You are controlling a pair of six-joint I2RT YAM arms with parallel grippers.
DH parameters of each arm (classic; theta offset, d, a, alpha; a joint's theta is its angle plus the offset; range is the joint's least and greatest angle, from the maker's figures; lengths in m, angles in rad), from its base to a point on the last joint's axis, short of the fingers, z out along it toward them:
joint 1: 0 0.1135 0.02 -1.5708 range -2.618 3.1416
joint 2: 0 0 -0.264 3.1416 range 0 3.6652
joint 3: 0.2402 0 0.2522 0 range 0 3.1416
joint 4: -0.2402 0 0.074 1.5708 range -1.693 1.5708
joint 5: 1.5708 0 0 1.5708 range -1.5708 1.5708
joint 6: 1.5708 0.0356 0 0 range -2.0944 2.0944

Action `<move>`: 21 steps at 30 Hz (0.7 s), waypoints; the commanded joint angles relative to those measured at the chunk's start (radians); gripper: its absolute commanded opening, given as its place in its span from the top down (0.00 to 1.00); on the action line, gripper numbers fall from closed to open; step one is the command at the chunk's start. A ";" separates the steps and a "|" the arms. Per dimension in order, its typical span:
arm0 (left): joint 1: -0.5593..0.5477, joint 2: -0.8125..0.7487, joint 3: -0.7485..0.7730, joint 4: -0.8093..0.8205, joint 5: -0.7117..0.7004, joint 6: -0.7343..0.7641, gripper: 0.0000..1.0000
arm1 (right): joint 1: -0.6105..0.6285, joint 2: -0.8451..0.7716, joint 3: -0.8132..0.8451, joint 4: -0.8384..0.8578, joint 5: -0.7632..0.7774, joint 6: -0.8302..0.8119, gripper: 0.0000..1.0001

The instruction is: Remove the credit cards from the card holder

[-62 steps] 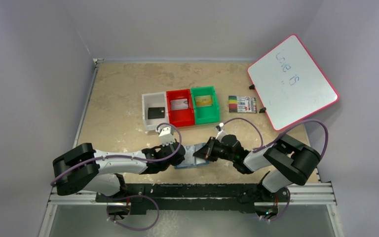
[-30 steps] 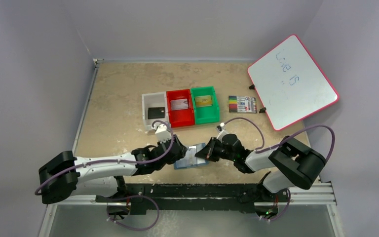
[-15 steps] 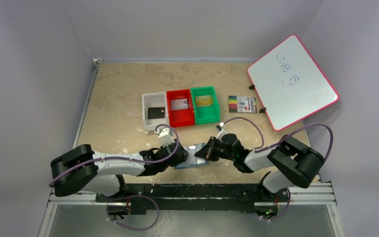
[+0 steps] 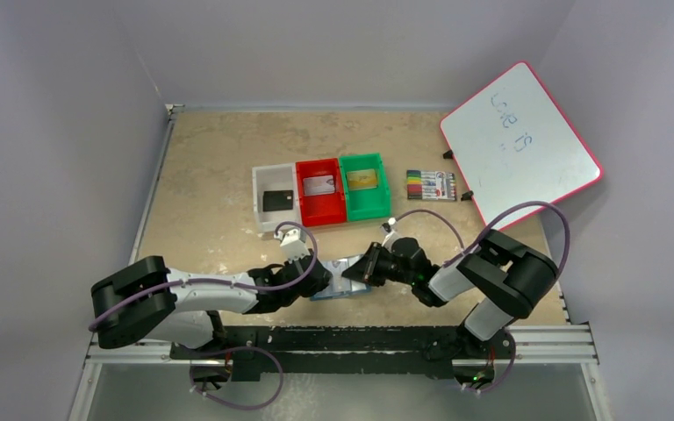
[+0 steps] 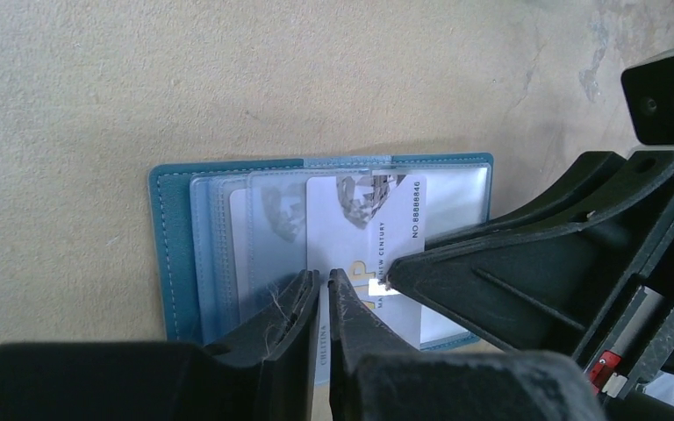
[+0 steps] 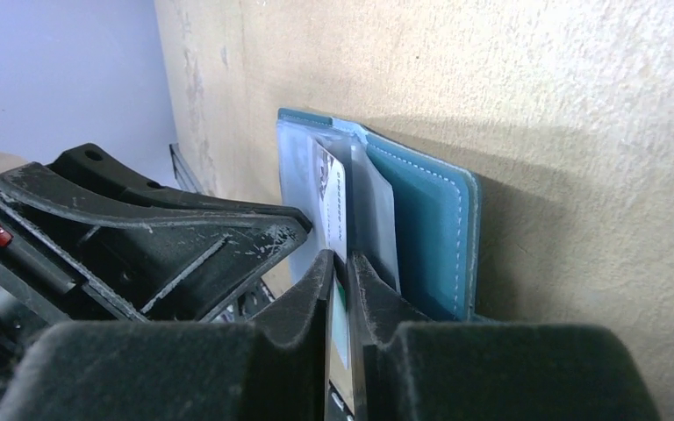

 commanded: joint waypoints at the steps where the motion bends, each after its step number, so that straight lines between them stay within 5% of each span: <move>1: -0.006 0.002 -0.028 -0.046 0.014 0.007 0.92 | -0.007 0.016 0.006 0.142 -0.029 0.038 0.88; 6: -0.005 -0.007 -0.025 -0.071 -0.004 0.007 0.92 | -0.011 -0.019 -0.007 0.099 -0.012 0.026 1.00; 21: -0.006 -0.096 -0.068 -0.032 -0.042 0.032 0.83 | -0.017 -0.207 -0.024 -0.122 0.075 -0.053 1.00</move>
